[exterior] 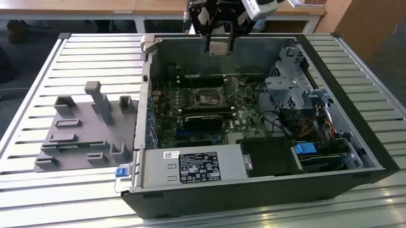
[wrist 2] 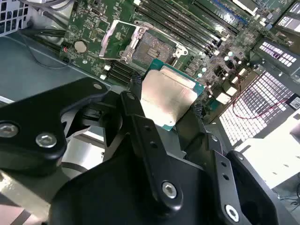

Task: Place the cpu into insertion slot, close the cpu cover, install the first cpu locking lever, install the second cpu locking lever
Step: 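Place the cpu into insertion slot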

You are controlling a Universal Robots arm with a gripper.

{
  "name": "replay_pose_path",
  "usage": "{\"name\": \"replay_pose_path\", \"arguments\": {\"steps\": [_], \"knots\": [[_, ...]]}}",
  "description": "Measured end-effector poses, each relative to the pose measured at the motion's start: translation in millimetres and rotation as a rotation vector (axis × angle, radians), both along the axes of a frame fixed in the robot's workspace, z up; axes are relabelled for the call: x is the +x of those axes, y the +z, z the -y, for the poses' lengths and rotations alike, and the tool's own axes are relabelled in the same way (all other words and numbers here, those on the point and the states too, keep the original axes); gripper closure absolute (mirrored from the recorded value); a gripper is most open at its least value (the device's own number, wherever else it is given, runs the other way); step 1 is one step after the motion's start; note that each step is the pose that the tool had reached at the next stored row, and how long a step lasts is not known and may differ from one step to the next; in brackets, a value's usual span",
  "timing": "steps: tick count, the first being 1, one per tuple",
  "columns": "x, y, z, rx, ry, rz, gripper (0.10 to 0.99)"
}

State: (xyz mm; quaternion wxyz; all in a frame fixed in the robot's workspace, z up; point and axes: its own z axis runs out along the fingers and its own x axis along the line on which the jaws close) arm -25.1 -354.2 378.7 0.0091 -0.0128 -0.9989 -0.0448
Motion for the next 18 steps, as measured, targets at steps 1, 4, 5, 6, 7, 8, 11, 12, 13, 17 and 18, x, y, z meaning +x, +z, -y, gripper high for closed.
{"name": "replay_pose_path", "arguments": {"steps": [1,4,5,6,7,8,11,12,13,17,18], "knots": [[0.0,0.0,0.0,0.0,0.0,0.0,0.545],[0.0,0.0,0.0,0.0,-0.001,0.0,0.545],[0.0,0.0,0.0,0.0,-0.002,0.0,0.545],[0.0,0.0,0.0,0.0,-0.004,0.0001,0.545],[0.0,0.0,0.0,0.0,-0.007,0.0,0.545],[0.0,0.0,0.0,0.0,-0.012,0.0,0.545],[0.0,-0.1,0.0,0.0,-0.043,0.0,0.545],[0.0,-0.2,0.0,0.0,-0.058,0.0,0.545],[0.0,-0.3,0.0,0.0,-0.074,0.0,0.545],[-0.4,-0.6,0.0,0.0,-0.126,0.0,0.545],[-0.9,-0.7,0.0,0.0,-0.133,-0.0001,0.545]]}}
